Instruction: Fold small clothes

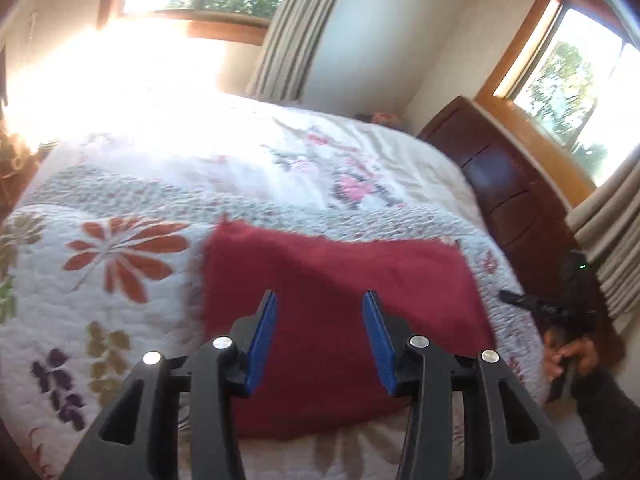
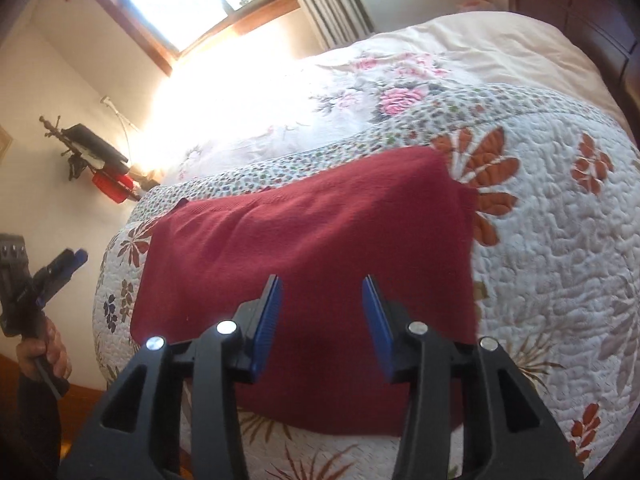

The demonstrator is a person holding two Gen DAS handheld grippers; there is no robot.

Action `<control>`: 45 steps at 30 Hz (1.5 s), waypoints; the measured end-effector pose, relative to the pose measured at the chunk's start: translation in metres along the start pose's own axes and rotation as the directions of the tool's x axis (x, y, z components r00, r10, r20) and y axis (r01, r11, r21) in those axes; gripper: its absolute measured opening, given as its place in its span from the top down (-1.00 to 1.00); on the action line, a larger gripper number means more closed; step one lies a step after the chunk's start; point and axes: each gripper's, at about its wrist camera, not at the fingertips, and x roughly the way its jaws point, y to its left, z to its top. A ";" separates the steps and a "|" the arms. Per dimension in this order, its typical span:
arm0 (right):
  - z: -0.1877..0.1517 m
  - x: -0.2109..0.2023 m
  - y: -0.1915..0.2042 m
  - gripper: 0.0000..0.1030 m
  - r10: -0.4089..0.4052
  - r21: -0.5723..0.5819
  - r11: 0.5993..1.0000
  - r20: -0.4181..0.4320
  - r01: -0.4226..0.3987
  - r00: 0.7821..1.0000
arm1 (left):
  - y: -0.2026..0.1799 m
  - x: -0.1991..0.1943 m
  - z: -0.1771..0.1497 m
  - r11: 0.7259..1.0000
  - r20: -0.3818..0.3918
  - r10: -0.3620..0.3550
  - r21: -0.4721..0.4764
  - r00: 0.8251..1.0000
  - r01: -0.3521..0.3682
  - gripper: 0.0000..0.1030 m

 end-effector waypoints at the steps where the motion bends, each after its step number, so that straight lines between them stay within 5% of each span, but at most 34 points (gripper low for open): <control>1: -0.001 0.016 0.012 0.18 0.005 -0.038 0.999 -0.009 -0.006 1.000 | -0.001 0.029 0.001 0.999 -0.024 -0.039 -0.012 0.999 0.039 0.10; 3: -0.004 0.046 0.026 0.17 -0.033 -0.098 0.995 -0.057 0.027 0.998 | 0.005 0.087 -0.006 1.000 -0.137 -0.001 -0.004 0.991 0.001 0.12; 5: -0.011 0.069 0.023 0.16 -0.088 -0.139 0.987 -0.091 0.075 0.992 | 0.019 0.132 -0.028 0.988 -0.266 0.151 0.060 0.952 -0.140 0.18; 8: -0.009 0.068 0.022 0.16 -0.084 -0.171 0.983 -0.107 0.065 0.991 | 0.024 0.136 -0.046 0.987 -0.258 0.148 0.093 0.955 -0.128 0.24; 11: 0.011 0.039 0.015 0.12 0.011 -0.099 0.995 -0.046 -0.015 0.999 | 0.020 0.109 -0.031 0.998 -0.239 0.067 0.012 0.969 -0.065 0.25; 13: 0.031 0.032 0.002 0.10 -0.018 -0.064 0.998 -0.006 0.018 1.000 | 0.029 0.084 -0.017 0.999 -0.151 -0.015 -0.051 0.988 0.007 0.05; 16: 0.061 0.050 -0.034 0.08 -0.055 0.029 0.998 0.000 0.055 0.999 | 0.056 0.084 0.011 0.996 -0.109 -0.003 -0.091 0.994 -0.007 -0.12; 19: 0.073 0.088 -0.072 0.18 -0.081 0.128 0.988 -0.084 0.091 0.993 | 0.105 0.119 0.022 0.974 -0.228 0.071 -0.194 0.971 -0.117 -0.12; 21: 0.070 0.106 -0.086 0.17 -0.071 0.157 0.983 -0.126 0.091 0.990 | 0.129 0.141 0.014 0.960 -0.312 0.040 -0.251 0.949 -0.123 -0.11; 25: 0.075 0.073 -0.053 0.02 -0.167 0.074 0.982 -0.065 0.172 0.984 | 0.147 0.115 0.020 0.921 -0.242 -0.104 -0.390 0.965 0.001 -0.18; 27: 0.065 0.045 -0.002 -0.22 -0.257 -0.103 0.961 0.018 0.258 0.966 | 0.161 0.082 0.025 0.896 -0.158 -0.145 -0.440 0.977 0.062 -0.63; 28: 0.053 0.034 0.030 -0.35 -0.274 -0.208 0.937 0.052 0.279 0.960 | 0.170 0.068 0.028 0.894 -0.140 -0.135 -0.444 0.981 0.060 -0.67; 30: 0.016 0.028 0.101 -0.50 -0.290 -0.437 0.851 0.069 0.290 0.955 | 0.192 0.054 0.032 0.892 -0.182 -0.090 -0.452 0.979 -0.002 -0.71; 32: -0.039 0.036 0.172 -0.65 -0.286 -0.654 0.713 0.059 0.253 0.957 | 0.214 0.054 0.027 0.877 -0.261 -0.080 -0.478 0.962 -0.057 -0.71; 34: -0.098 0.048 0.234 -0.69 -0.270 -0.822 0.526 0.081 0.217 0.959 | 0.229 0.061 0.015 0.857 -0.334 -0.105 -0.508 0.937 -0.085 -0.71; 38: -0.175 0.083 0.308 -0.78 -0.271 -0.945 0.166 0.232 0.283 0.934 | 0.237 0.058 0.005 0.854 -0.319 -0.169 -0.519 0.933 -0.023 -0.72; 45: -0.194 0.153 0.337 -0.75 -0.378 -0.954 -0.067 0.295 0.292 0.878 | 0.251 0.057 0.002 0.829 -0.294 -0.256 -0.557 0.921 0.052 -0.77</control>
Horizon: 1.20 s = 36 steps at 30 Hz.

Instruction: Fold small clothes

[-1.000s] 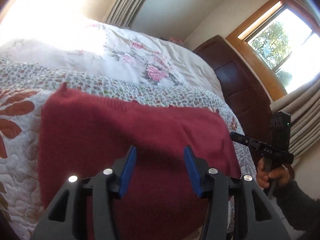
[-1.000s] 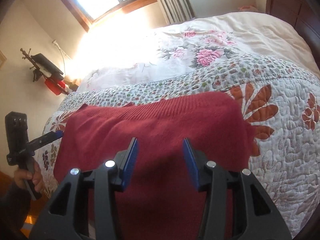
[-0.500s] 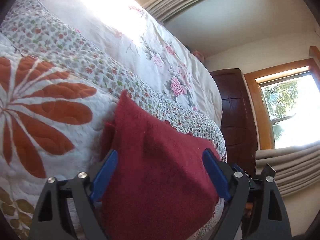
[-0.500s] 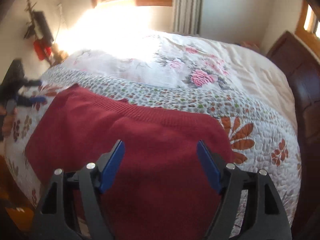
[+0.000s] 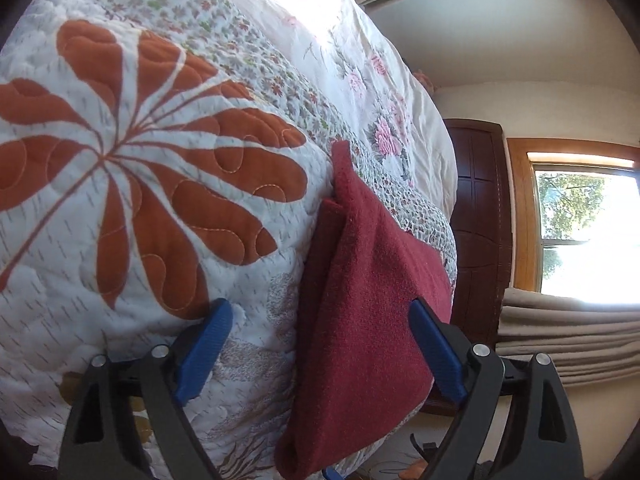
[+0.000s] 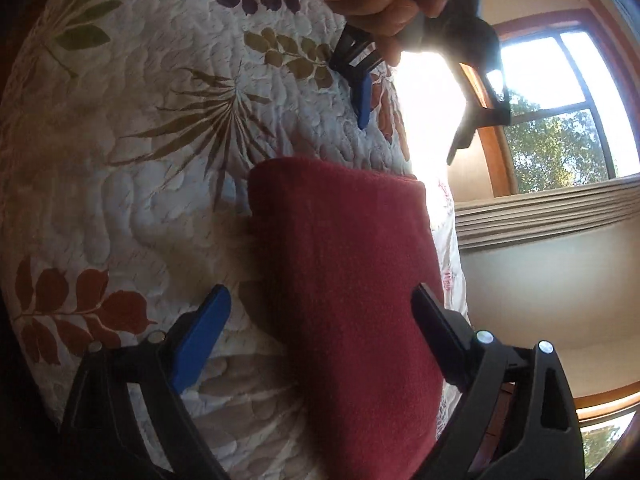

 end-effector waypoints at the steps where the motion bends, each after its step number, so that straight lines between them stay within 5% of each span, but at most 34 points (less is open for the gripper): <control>1: 0.004 0.006 0.003 -0.75 -0.004 -0.017 1.000 -0.012 0.004 1.000 | 0.002 0.000 0.001 1.000 -0.005 -0.010 0.002 1.000 0.010 -0.78; 5: 0.023 0.025 0.011 -0.75 -0.024 -0.061 0.998 -0.039 0.022 0.999 | 0.005 0.002 0.007 0.999 -0.030 -0.047 0.005 0.998 0.047 -0.81; 8: 0.038 0.048 -0.006 -0.63 -0.026 0.014 1.000 -0.077 0.027 0.997 | 0.007 -0.001 0.008 0.996 -0.045 -0.083 0.004 0.996 0.084 -0.81; 9: 0.041 0.056 -0.016 -0.51 -0.023 0.051 0.998 -0.099 0.028 0.995 | 0.008 -0.003 0.009 0.995 -0.046 -0.103 0.005 0.994 0.103 -0.81; 11: 0.040 0.070 -0.035 0.40 0.042 0.131 0.991 -0.152 -0.022 0.987 | 0.013 -0.008 0.010 0.988 -0.045 -0.154 -0.014 0.987 0.153 -0.81; 13: 0.038 0.064 -0.059 0.59 0.088 0.238 0.970 -0.145 -0.051 0.986 | 0.016 -0.011 0.012 0.976 -0.043 -0.213 -0.047 0.976 0.210 -0.81; 18: 0.032 0.030 -0.108 0.62 0.104 0.406 0.912 -0.079 -0.063 0.991 | 0.009 -0.002 0.012 0.950 -0.092 -0.307 -0.097 0.947 0.298 -0.84; 29: 0.018 0.015 -0.125 0.63 0.121 0.461 0.881 -0.006 -0.105 0.993 | -0.025 0.076 0.031 0.961 -0.278 -0.261 -0.164 0.924 0.223 -0.86; 30: 0.017 0.015 -0.128 0.63 0.124 0.469 0.877 0.000 -0.109 0.992 | -0.029 0.081 0.033 0.966 -0.286 -0.241 -0.162 0.928 0.202 -0.70; 31: 0.017 0.016 -0.130 0.63 0.126 0.477 0.872 0.006 -0.113 0.992 | -0.032 0.085 0.034 0.972 -0.296 -0.219 -0.153 0.930 0.181 -0.28; 32: 0.014 0.014 -0.132 0.63 0.126 0.485 0.867 0.011 -0.115 0.992 | -0.034 0.087 0.035 0.977 -0.305 -0.186 -0.155 0.934 0.144 0.64; 36: 0.005 0.009 -0.144 0.63 0.130 0.530 0.838 0.041 -0.131 0.991 | -0.046 0.085 0.038 0.983 -0.300 -0.156 -0.141 0.941 0.118 0.61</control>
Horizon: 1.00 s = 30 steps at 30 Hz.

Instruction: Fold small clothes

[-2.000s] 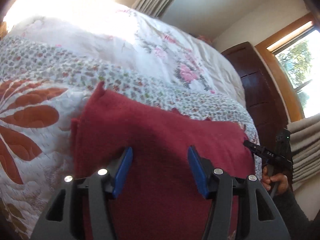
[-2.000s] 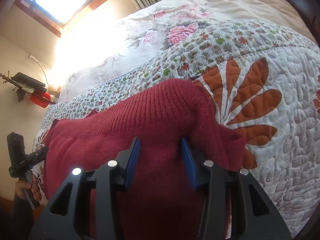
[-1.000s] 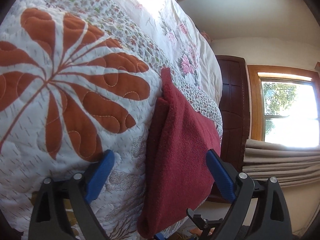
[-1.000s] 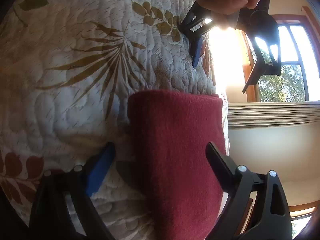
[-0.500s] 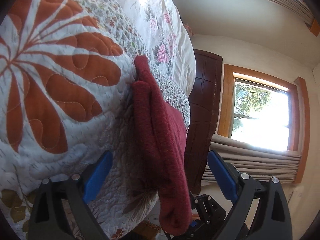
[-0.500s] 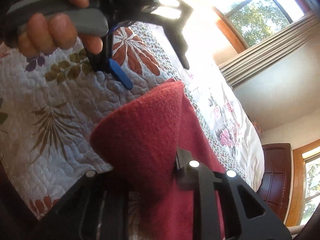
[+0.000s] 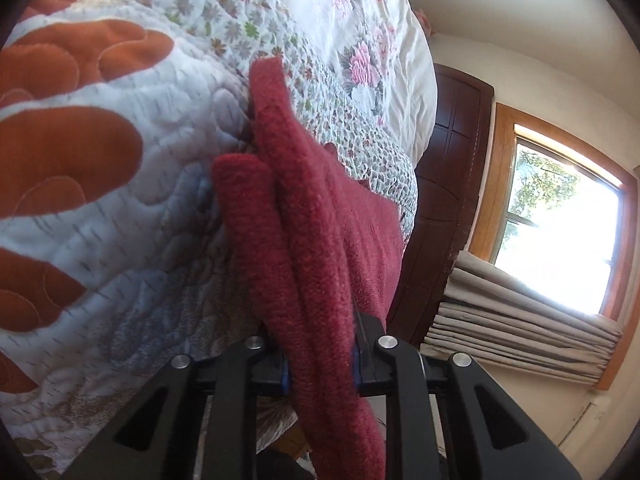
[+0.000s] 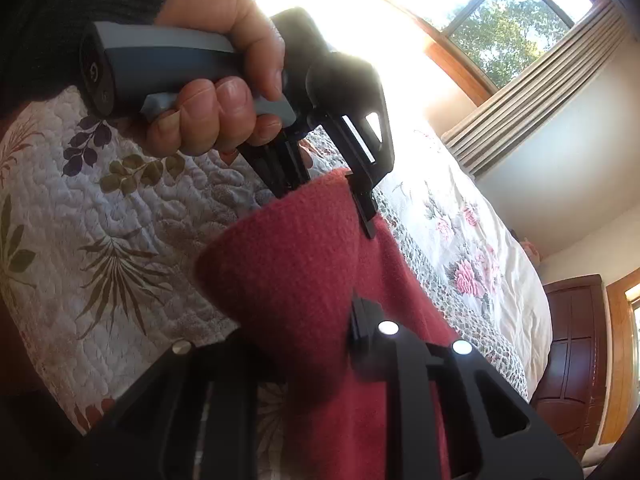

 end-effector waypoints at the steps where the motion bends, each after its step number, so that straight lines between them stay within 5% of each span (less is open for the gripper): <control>1: 0.000 -0.002 -0.003 0.63 0.005 0.013 1.000 0.007 -0.005 1.000 | -0.004 -0.001 -0.001 1.000 0.004 0.006 0.005 1.000 -0.006 0.61; 21: -0.013 -0.045 -0.058 0.63 -0.023 0.205 0.979 0.110 0.000 0.994 | -0.134 0.002 -0.008 0.973 0.045 0.152 0.166 0.987 -0.157 0.64; 30: -0.028 -0.059 -0.084 0.63 -0.053 0.315 0.949 0.143 0.006 0.988 | -0.194 0.023 -0.009 0.937 0.063 0.254 0.230 0.965 -0.262 0.64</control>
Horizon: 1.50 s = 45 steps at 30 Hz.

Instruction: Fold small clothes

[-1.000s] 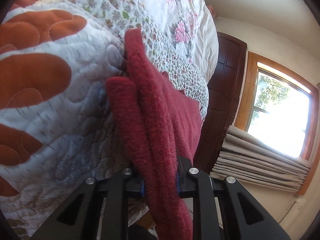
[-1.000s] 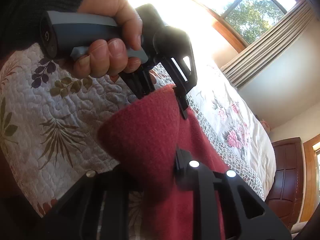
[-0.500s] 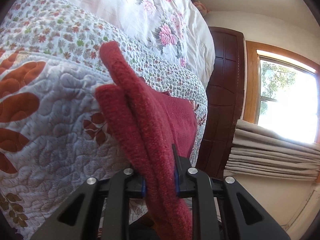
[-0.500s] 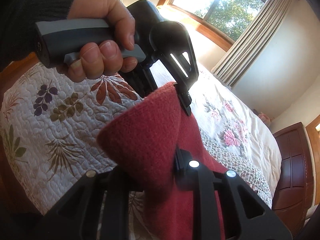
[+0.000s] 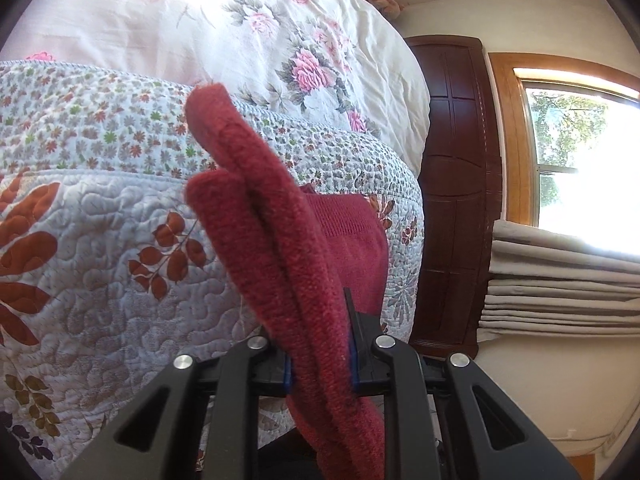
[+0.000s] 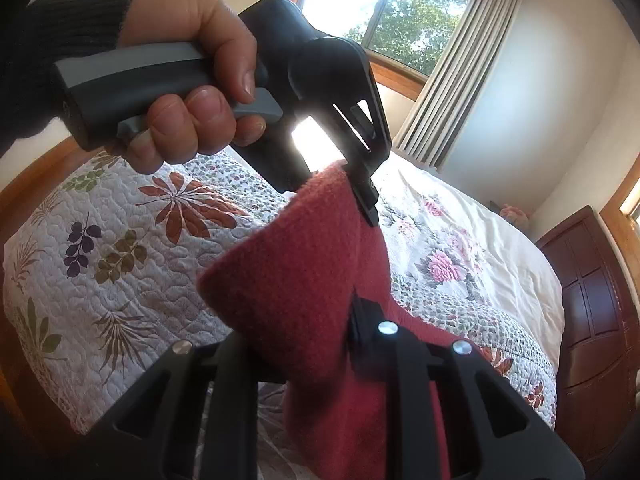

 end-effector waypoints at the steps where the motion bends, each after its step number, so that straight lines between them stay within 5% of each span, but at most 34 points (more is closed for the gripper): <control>1: -0.001 -0.003 -0.005 0.63 -0.002 0.014 1.000 0.005 0.002 1.000 | -0.006 0.001 0.001 1.000 -0.001 0.013 0.009 1.000 -0.013 0.64; 17: -0.025 -0.036 -0.069 0.63 -0.002 0.208 0.978 0.050 -0.009 0.999 | -0.092 0.033 -0.001 0.974 -0.019 0.203 0.110 0.979 -0.200 0.64; 45: -0.088 -0.051 -0.149 0.63 0.012 0.403 0.915 0.044 -0.029 0.999 | -0.172 0.127 -0.005 0.909 -0.053 0.384 0.198 0.922 -0.367 0.64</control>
